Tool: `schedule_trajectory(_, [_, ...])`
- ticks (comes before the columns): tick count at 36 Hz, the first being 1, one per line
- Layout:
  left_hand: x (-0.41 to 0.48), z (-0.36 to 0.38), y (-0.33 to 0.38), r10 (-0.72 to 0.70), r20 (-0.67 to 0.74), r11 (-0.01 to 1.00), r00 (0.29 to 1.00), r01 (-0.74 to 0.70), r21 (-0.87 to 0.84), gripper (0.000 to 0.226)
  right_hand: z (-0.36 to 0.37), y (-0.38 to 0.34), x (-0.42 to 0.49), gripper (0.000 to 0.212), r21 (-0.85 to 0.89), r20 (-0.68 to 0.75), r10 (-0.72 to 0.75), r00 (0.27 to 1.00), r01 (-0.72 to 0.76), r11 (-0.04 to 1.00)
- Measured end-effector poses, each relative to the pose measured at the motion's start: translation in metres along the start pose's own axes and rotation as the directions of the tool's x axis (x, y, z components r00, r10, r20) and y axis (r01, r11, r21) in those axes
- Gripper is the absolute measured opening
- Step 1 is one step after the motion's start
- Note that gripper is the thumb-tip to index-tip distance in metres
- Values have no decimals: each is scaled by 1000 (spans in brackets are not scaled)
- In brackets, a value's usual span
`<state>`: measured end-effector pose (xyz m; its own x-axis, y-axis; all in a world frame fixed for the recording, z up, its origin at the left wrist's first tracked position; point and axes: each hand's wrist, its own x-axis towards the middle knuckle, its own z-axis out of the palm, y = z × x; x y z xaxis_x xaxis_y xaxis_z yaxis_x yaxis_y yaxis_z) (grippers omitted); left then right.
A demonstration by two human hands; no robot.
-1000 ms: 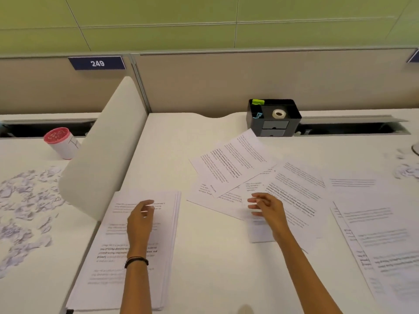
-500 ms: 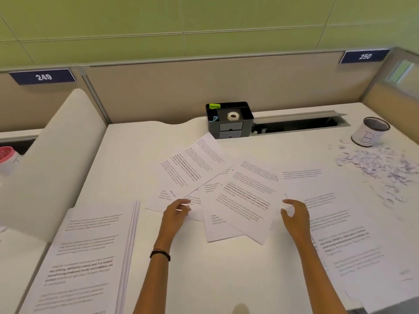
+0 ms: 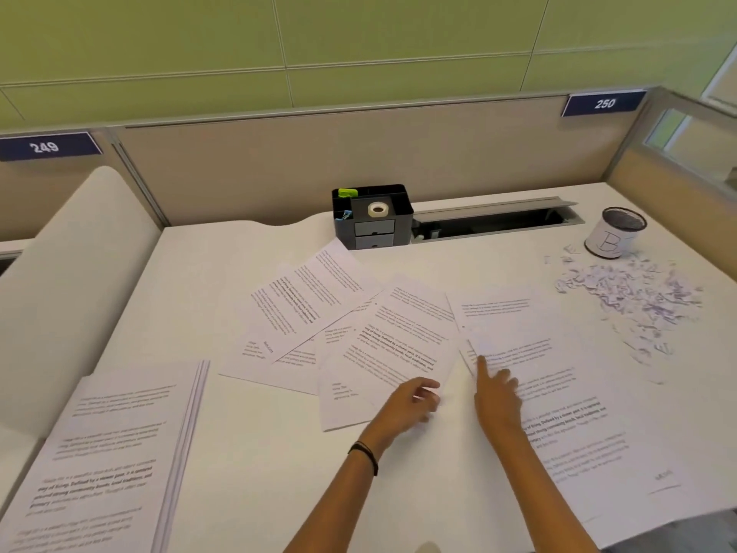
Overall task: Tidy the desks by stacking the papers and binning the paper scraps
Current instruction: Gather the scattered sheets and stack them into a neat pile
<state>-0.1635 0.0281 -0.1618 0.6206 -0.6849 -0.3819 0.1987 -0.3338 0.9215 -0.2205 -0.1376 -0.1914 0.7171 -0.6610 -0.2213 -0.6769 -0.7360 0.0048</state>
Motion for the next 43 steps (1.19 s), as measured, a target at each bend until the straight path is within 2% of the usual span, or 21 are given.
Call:
schedule_trajectory(5, [15, 36, 2, -75, 5, 996, 997, 75, -51, 34, -1, 3, 1, 65, -49, 41, -52, 998, 54, 997])
schedule_trajectory(9, [23, 54, 8, -108, -16, 985, 994, 105, -139, 24, -3, 9, -1, 68, -28, -14, -118, 993, 117, 993])
schedule_trajectory(12, [29, 63, 14, -128, -11, 972, 992, 123, -201, 28, -6, 17, 3, 85, -20, -112, -172, 979, 171, 985])
schedule_trajectory(16, [39, 75, 18, -133, 12, 968, 991, 133, -214, 30, -9, 30, 4, 71, 71, 4, -198, 980, 197, 978])
schedule_trajectory(20, [47, 92, 16, -126, -12, 969, 992, 121, -215, 23, -25, 38, 3, 67, 122, -11, -214, 977, 214, 969])
schedule_trajectory(26, [56, 114, 8, -100, -97, 984, 990, 84, -160, 34, -38, 49, 0, 67, 199, 10, -218, 976, 212, 957])
schedule_trajectory(32, [59, 119, 6, -90, -178, 985, 980, 61, -164, 30, -37, 57, 2, 70, 239, 36, -211, 977, 197, 951])
schedule_trajectory(36, [59, 120, 5, -80, -229, 990, 970, 51, -130, 34, -40, 60, 5, 68, 336, 64, -184, 981, 153, 929])
schedule_trajectory(39, [60, 120, 4, -73, -257, 995, 964, 51, -90, 35, -46, 62, 9, 61, 473, 37, -170, 985, 132, 871])
schedule_trajectory(43, [56, 110, 8, -95, -193, 994, 977, 81, -78, 32, -54, 60, 11, 52, 612, -46, -171, 984, 163, 773])
